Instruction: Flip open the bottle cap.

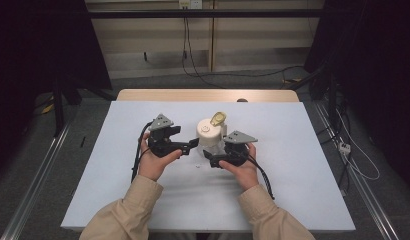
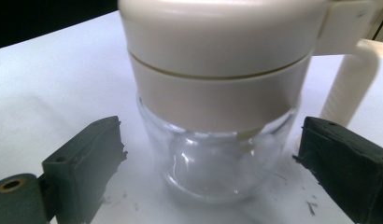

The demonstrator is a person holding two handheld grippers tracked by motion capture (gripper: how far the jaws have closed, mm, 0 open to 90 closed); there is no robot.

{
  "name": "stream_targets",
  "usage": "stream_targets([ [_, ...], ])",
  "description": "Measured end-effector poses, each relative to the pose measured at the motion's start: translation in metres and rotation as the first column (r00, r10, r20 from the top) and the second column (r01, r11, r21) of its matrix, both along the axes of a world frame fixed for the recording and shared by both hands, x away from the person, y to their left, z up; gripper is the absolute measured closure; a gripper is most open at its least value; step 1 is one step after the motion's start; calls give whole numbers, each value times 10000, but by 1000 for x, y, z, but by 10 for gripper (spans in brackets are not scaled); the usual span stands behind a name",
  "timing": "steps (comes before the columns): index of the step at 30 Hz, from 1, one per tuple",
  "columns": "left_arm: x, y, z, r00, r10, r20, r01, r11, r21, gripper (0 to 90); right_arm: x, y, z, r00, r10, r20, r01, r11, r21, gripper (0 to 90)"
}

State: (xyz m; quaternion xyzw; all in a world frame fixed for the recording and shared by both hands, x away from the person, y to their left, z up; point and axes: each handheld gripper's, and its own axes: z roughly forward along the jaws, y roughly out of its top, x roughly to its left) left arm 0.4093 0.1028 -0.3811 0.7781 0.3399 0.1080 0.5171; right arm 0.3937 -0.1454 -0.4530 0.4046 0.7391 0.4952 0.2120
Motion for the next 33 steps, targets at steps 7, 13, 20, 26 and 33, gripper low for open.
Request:
stream_targets([
  [7,-9,20,-12,9999,36,-120,-35,9999,145,106,-15,-8,4,9996,285,-62,-283,9992,293,65],
  [13,-16,39,-22,9994,249,-219,-248,9997,49,93,-29,-16,8,9991,429,33,-430,9985,347,70],
  [20,-25,59,-32,9981,536,-316,-537,9986,-6,84,-40,-23,10,9980,616,129,-619,9979,208,72],
  [26,-31,73,-38,9969,702,-347,-703,9975,-19,82,-47,-31,10,9978,651,126,-653,9978,149,75],
  [33,-39,83,-39,9974,708,-153,-708,9975,-1,75,-58,-44,9,9982,596,104,-597,9982,65,80],
])
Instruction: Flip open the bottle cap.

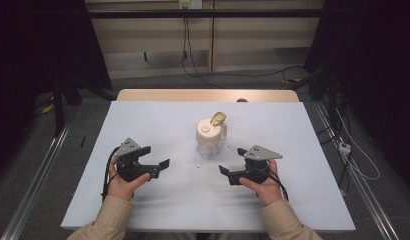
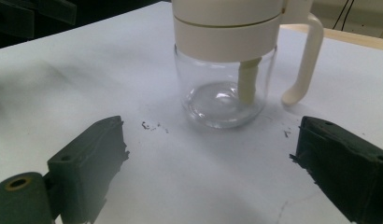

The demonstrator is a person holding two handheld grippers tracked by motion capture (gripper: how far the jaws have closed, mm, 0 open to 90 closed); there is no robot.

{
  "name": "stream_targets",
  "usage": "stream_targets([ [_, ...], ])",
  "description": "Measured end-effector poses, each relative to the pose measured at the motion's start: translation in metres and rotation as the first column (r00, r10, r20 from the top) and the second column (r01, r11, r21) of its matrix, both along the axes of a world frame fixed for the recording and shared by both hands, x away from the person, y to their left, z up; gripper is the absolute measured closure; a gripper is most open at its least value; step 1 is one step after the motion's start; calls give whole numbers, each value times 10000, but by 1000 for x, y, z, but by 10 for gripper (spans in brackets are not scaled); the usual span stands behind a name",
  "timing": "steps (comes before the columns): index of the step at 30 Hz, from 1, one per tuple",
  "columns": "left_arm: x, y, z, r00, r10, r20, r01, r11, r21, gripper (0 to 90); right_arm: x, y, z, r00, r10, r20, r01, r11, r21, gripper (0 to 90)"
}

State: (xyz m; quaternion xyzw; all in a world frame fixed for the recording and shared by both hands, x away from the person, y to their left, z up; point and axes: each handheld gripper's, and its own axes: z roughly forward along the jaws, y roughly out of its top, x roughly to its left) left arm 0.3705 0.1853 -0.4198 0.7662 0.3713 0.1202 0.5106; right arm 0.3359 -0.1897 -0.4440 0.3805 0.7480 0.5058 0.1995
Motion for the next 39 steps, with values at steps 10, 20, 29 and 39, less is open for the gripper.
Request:
stream_targets([
  [10,-7,12,-2,10000,39,64,-38,10000,-88,68,-20,-19,0,9998,-37,215,41,9998,-185,90],
  [20,-10,18,-5,10000,22,91,-22,10000,46,67,-31,-43,-1,9994,-294,162,298,9993,-242,93],
  [29,-14,26,-6,9999,53,109,-54,9999,86,67,-38,-63,-4,9980,-618,163,622,9978,-213,91],
  [39,-18,36,-7,9998,118,183,-119,9999,50,68,-42,-74,-6,9966,-820,127,822,9963,-235,90],
])
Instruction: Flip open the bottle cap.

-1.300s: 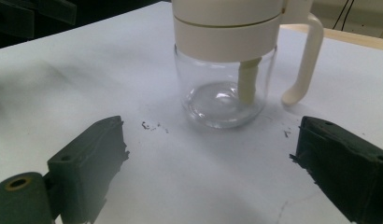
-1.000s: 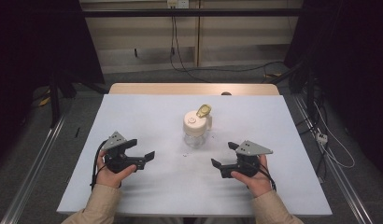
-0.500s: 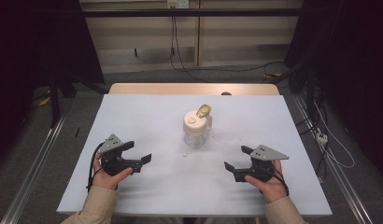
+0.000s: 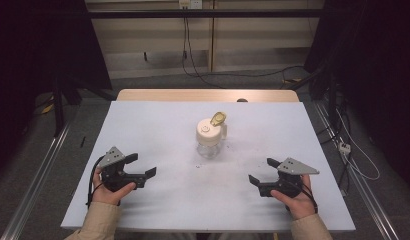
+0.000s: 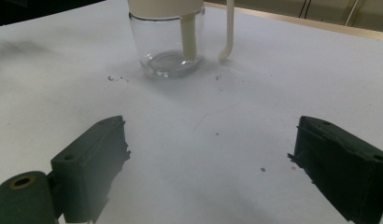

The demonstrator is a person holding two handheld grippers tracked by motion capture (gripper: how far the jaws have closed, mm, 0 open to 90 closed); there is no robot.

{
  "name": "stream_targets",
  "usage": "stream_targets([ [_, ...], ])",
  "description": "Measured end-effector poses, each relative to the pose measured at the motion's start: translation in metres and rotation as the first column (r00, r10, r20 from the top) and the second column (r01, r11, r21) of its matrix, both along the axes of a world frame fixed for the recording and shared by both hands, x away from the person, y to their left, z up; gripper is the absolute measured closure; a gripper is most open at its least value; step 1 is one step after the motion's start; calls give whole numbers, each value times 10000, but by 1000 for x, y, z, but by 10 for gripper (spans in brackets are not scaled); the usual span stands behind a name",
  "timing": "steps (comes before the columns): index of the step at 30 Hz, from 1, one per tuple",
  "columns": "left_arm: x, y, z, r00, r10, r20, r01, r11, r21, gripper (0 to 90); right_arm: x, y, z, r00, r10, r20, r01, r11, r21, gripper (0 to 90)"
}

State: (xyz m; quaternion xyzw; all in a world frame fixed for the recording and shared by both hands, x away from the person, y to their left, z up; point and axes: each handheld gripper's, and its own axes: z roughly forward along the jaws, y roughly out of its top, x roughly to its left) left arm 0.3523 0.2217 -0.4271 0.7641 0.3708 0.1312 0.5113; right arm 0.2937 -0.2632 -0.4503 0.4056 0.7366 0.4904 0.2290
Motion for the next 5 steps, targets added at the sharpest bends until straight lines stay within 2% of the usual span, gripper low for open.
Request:
stream_targets([
  [5,0,1,-3,10000,35,-7,-35,10000,40,68,1,0,0,10000,-16,-45,16,10000,12,87],
])
